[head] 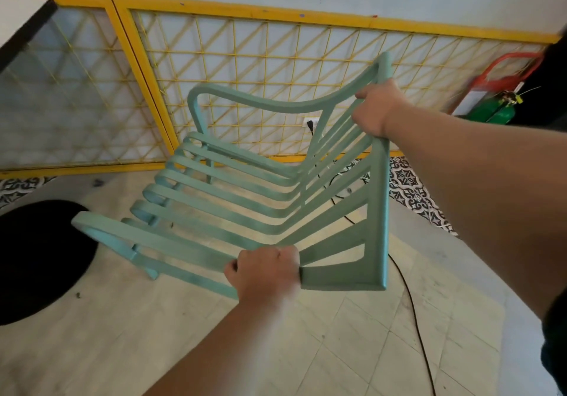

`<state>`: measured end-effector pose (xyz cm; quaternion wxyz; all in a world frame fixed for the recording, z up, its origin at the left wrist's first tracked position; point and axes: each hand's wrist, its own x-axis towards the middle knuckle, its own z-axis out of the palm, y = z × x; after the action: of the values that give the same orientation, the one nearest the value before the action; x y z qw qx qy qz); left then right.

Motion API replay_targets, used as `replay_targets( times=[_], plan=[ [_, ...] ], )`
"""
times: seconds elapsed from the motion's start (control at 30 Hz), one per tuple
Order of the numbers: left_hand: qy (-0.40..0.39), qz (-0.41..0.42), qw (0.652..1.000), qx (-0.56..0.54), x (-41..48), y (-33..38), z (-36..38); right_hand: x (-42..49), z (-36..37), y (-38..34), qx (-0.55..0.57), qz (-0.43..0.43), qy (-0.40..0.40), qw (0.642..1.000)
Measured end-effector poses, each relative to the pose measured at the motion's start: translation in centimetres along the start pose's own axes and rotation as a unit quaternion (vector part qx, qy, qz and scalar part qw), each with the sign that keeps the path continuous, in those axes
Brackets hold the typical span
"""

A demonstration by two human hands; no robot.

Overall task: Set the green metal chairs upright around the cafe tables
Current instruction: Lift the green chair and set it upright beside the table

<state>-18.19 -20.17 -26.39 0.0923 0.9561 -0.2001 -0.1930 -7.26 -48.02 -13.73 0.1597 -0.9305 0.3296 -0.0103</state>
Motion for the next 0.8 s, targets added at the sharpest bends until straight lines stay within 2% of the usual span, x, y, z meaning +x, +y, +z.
replay_targets(
  times=[0.3,0.43,0.53,0.7,0.8],
  plan=[
    [-0.028,-0.034,0.999,0.003,0.7,1.2,-0.2,0.1,-0.3,0.2,0.016,-0.009,0.023,1.0],
    [-0.025,-0.047,0.998,-0.018,1.0,1.0,0.1,-6.4,-0.1,-0.5,-0.037,0.013,-0.008,0.999],
    [0.001,-0.056,0.998,-0.037,1.5,0.8,0.6,-12.7,1.1,-0.7,-0.032,-0.016,-0.022,0.999],
    [-0.014,-0.044,0.999,0.006,2.2,-0.6,0.2,-20.0,1.7,-1.4,-0.017,0.034,-0.061,0.997],
    [0.007,0.009,0.999,0.052,3.1,-3.1,0.4,-22.2,1.9,-1.7,-0.031,0.031,-0.074,0.996]
  ],
)
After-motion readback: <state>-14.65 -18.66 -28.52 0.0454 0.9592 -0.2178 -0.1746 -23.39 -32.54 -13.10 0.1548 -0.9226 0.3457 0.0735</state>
